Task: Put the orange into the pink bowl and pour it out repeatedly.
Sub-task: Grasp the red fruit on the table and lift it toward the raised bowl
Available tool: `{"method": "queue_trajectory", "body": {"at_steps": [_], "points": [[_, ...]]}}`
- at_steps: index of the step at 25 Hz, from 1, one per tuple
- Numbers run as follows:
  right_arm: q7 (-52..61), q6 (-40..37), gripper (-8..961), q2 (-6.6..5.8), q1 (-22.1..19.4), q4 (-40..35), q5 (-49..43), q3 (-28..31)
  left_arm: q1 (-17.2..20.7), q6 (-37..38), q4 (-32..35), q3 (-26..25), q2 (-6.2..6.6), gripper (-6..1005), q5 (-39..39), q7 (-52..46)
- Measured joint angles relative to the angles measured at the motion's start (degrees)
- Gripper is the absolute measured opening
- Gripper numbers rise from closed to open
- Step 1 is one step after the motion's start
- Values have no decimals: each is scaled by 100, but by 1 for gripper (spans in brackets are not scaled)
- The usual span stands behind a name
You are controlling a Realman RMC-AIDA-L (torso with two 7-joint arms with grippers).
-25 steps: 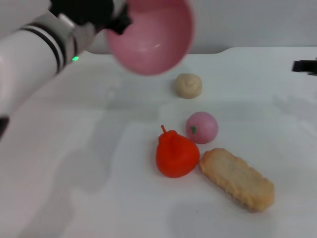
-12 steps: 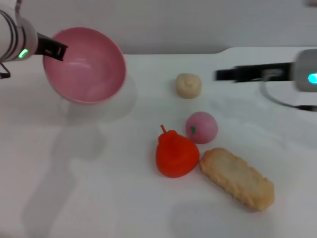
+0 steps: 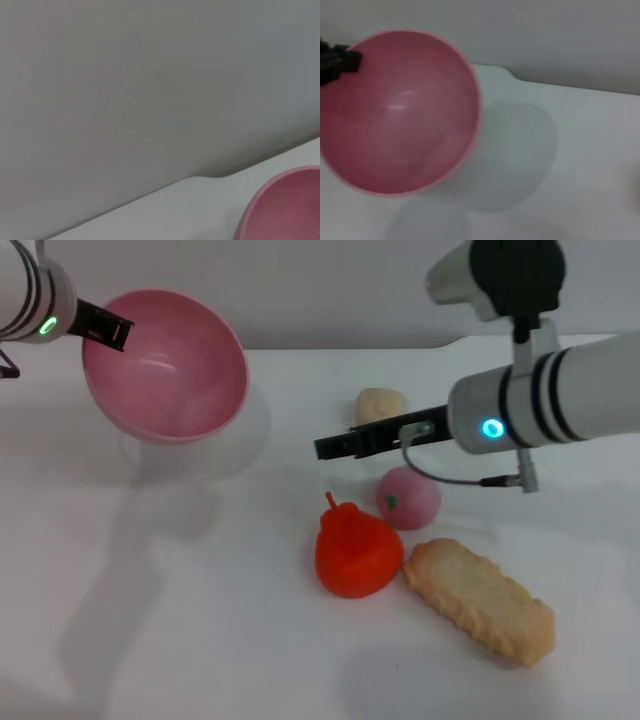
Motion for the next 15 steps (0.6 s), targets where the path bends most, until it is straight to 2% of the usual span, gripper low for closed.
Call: {"method": "queue_trajectory", "body": {"at_steps": [6, 15], "points": [[7, -199, 670, 13, 63, 290, 215, -370, -144, -10, -144, -13, 2, 45, 9, 41], [12, -338, 662, 20, 123, 694, 541, -613, -160, -3, -154, 32, 2, 46, 17, 42]]}}
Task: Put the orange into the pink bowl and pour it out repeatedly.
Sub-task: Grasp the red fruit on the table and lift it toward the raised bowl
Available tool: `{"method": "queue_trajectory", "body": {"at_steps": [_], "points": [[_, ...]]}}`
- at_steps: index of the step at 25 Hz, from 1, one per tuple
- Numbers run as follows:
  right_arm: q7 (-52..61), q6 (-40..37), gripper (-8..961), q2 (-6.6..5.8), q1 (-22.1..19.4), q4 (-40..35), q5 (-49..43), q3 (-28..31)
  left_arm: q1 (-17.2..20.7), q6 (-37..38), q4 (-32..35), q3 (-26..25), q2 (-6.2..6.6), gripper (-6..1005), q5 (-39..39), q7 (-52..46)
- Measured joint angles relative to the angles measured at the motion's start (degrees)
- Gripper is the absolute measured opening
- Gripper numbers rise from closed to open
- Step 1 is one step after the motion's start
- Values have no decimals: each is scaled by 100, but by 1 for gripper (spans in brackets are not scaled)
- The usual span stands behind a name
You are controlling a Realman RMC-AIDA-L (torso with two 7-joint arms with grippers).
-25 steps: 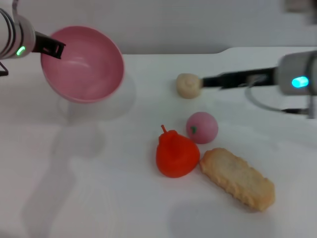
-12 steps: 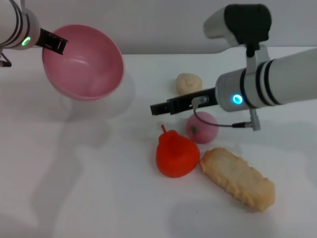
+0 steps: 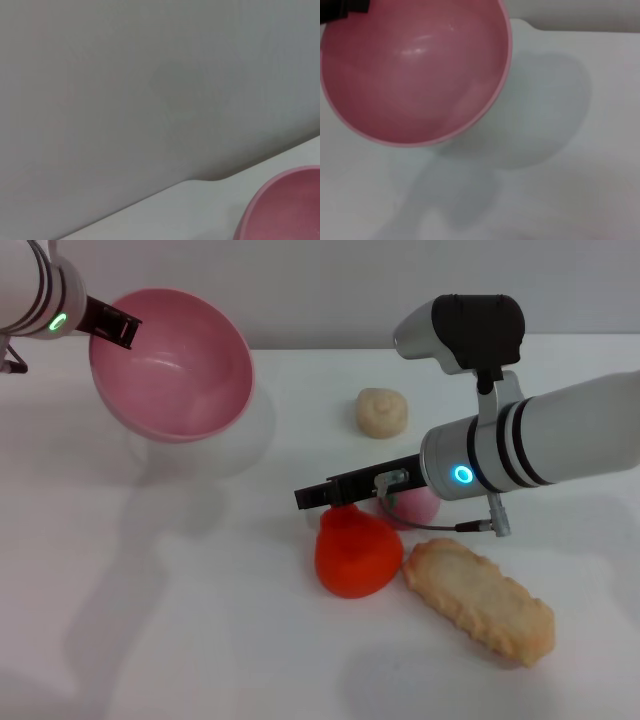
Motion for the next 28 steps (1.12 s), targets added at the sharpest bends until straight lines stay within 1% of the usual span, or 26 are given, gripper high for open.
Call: {"method": "queue_trajectory", "body": {"at_steps": [5, 15, 28], "points": [[11, -8, 658, 0, 6, 41, 59, -86, 0, 4, 1, 1, 0, 46, 0, 1], [39, -77, 649, 0, 114, 468, 42, -116, 3, 3, -37, 10, -8, 45, -19, 1], [90, -65, 638, -55, 136, 491, -14, -40, -47, 3, -131, 9, -11, 45, -46, 89]]}}
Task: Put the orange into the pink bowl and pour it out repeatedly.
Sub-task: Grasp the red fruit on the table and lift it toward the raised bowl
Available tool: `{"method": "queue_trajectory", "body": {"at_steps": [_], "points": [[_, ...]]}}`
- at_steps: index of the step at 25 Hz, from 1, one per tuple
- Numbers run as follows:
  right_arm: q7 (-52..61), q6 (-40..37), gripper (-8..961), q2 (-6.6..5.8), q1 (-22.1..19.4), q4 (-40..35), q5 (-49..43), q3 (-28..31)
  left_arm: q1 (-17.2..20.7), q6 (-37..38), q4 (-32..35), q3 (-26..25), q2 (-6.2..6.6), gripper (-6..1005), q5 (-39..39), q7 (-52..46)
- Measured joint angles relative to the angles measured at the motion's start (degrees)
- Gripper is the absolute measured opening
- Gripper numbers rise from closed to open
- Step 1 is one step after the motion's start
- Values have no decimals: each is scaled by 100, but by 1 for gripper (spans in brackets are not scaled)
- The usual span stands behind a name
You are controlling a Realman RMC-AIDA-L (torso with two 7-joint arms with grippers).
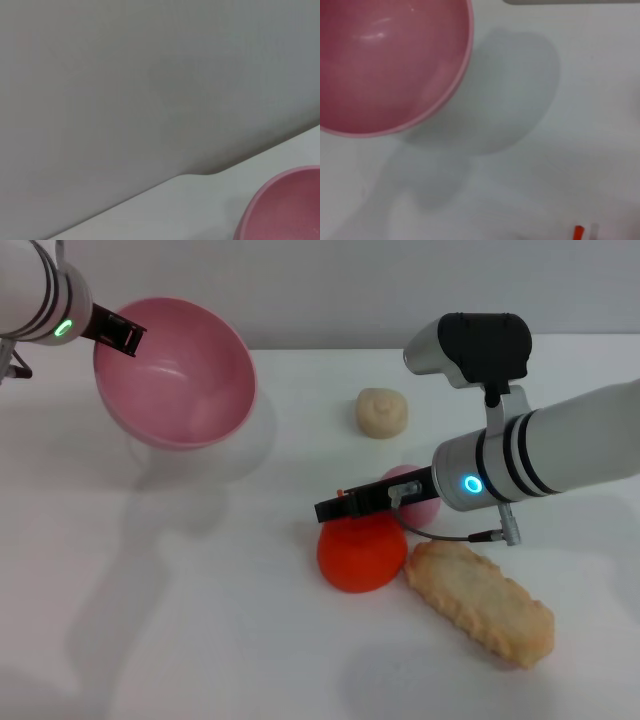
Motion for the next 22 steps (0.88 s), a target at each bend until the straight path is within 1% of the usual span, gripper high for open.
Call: {"method": "queue_trajectory", "body": {"at_steps": [14, 22], "points": [[93, -8, 625, 12, 16, 98, 11, 9, -23, 12, 0, 0, 2, 45, 2, 46], [45, 33, 618, 14, 188, 379, 6, -44, -23, 2, 2, 0, 2, 46, 2, 56]]}}
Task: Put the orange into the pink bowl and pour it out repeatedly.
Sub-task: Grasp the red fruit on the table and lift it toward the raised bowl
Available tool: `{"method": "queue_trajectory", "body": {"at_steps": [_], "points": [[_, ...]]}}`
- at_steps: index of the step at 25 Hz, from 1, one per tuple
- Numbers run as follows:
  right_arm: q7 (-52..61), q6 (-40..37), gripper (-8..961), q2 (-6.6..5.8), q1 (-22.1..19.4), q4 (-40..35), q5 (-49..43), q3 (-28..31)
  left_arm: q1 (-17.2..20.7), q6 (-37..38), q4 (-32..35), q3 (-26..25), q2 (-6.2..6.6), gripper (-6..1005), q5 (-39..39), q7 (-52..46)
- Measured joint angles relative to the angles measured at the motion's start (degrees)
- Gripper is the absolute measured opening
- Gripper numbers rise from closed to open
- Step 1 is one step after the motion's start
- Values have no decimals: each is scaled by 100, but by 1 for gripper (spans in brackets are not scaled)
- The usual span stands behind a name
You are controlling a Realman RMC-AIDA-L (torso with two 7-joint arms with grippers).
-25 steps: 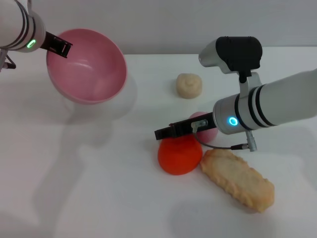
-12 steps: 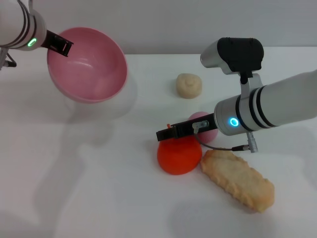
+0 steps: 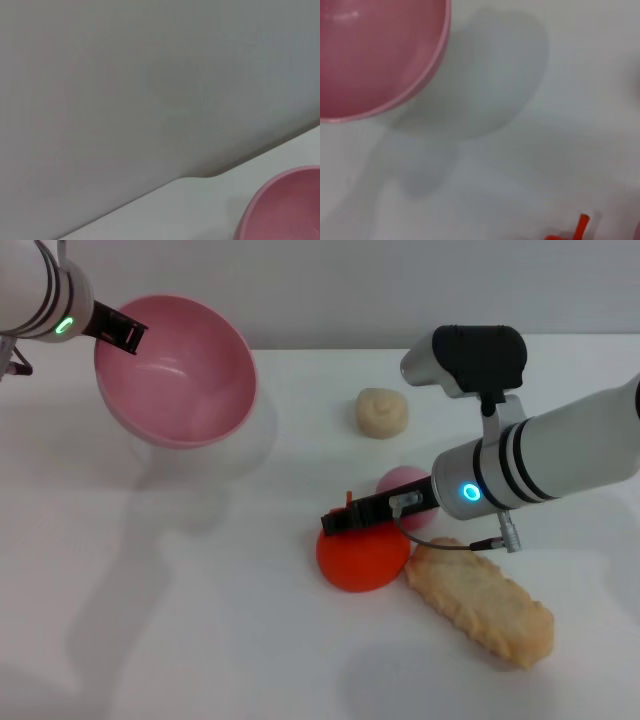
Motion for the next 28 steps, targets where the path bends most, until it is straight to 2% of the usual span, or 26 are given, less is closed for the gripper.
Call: {"method": "queue_trajectory", "body": {"at_steps": [6, 17, 22, 25, 28], "points": [[-247, 15, 613, 14, -74, -173, -15, -63, 7, -41, 28, -1, 0, 46, 0, 5], [-256, 16, 163, -6, -96, -271, -25, -55, 18, -71, 52, 0, -1, 46, 2, 4], [-259, 27, 111, -14, -149, -376, -25, -31, 18, -44, 50, 0, -1, 46, -1, 4], [-255, 135, 93, -35, -356, -909, -110, 24, 19, -32, 21, 0, -3, 46, -6, 4], [-96, 433, 76, -29, -671, -1760, -577, 289, 10, -31, -9, 0, -10, 46, -23, 4]]}}
